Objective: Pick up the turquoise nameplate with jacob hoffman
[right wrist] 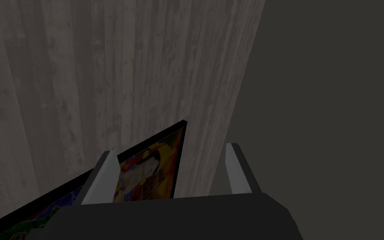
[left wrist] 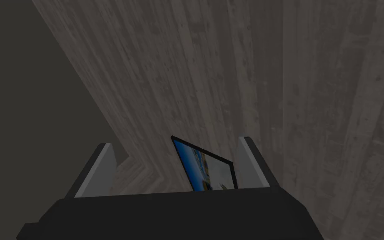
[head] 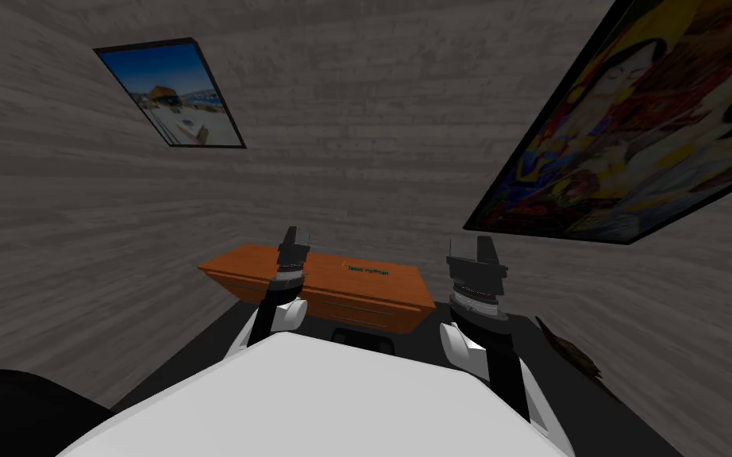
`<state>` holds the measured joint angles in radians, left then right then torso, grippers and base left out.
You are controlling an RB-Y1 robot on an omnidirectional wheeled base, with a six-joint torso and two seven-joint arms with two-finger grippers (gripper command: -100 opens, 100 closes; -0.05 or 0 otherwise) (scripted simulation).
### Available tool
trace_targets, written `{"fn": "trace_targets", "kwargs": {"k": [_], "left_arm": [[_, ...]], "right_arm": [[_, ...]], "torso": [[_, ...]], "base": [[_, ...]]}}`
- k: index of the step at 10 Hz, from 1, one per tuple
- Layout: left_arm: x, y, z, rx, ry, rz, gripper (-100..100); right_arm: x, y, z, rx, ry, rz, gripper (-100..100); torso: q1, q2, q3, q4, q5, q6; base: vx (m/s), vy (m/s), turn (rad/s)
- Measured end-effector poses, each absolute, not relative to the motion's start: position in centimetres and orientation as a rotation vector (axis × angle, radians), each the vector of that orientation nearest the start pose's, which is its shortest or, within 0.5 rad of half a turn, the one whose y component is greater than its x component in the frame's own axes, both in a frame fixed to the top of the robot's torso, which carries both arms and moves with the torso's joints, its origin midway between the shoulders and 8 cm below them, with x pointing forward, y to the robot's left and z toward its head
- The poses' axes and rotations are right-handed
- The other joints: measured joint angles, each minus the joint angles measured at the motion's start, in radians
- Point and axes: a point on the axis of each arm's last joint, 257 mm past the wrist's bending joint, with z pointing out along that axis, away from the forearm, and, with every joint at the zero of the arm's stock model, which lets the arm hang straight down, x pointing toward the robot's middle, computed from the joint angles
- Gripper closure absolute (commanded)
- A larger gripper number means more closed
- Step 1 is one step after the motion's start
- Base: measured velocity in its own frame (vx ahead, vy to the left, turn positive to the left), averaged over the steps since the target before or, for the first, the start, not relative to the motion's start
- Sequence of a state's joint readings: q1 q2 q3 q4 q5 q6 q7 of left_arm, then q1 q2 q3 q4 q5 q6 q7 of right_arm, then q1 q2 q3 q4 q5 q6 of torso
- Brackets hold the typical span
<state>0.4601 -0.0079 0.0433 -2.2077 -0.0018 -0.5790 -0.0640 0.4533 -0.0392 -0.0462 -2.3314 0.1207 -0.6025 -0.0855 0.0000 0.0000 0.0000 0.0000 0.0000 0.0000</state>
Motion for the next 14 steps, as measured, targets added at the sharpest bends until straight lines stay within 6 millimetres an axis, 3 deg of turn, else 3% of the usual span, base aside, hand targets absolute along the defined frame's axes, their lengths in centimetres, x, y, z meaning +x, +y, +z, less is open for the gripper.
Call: {"fn": "trace_targets", "kwargs": {"k": [5, 8, 11, 14], "left_arm": [[36.8, 31.9, -1.8, -0.711, 0.673, -1.234, -100], [38.9, 35.4, -5.5, -0.844, 0.730, -1.234, -100], [40.0, 38.3, -9.9, -0.978, 0.774, -1.219, -100], [40.6, 40.8, -12.2, -1.073, 0.794, -1.207, -100]], "right_arm": [[31.7, -25.9, 7.7, 0.417, 0.567, 1.322, 0], [31.7, -25.9, 7.7, 0.417, 0.567, 1.322, 0], [31.7, -25.9, 7.7, 0.417, 0.567, 1.322, 0], [31.7, -25.9, 7.7, 0.417, 0.567, 1.322, 0]], "torso": [[0.001, 0.003, 0.001, 0.001, 0.000, 0.000], [0.002, 0.003, 0.002, 0.001, 0.000, 0.001], [0.002, 0.001, 0.001, 0.000, 0.000, 0.000], [0.002, 0.001, 0.000, 0.000, 0.000, -0.001]], "base": [[-0.037, 0.014, -0.289], [-0.051, 0.019, -0.421], [-0.022, 0.009, -0.168], [-0.019, 0.009, -0.242]]}}
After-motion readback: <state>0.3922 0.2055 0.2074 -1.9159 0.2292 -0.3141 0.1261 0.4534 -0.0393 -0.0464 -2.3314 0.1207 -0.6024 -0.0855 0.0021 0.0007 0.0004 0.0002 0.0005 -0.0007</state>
